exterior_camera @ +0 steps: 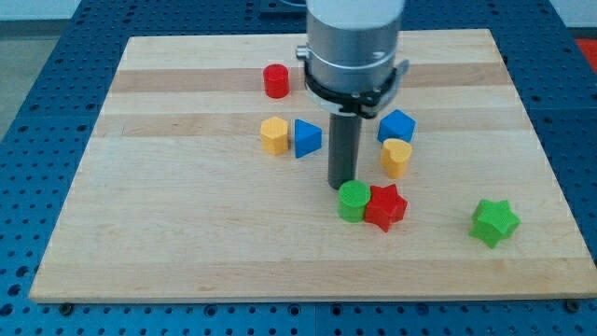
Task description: Push the green circle and red star to the left of the green star
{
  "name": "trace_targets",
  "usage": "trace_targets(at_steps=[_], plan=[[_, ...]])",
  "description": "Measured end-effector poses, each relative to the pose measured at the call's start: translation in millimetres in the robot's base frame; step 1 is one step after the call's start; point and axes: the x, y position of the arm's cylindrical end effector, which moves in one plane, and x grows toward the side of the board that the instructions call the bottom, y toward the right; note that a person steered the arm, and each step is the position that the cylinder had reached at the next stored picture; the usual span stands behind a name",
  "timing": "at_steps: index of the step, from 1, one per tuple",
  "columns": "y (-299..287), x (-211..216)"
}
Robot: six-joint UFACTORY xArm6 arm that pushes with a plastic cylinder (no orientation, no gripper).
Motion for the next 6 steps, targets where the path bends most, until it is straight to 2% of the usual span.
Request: trace_targets(at_steps=[1,2,4,6], plan=[[2.7,-1.6],[-23.7,-1.6],[-26.7,27.3],[7.3,25.4]])
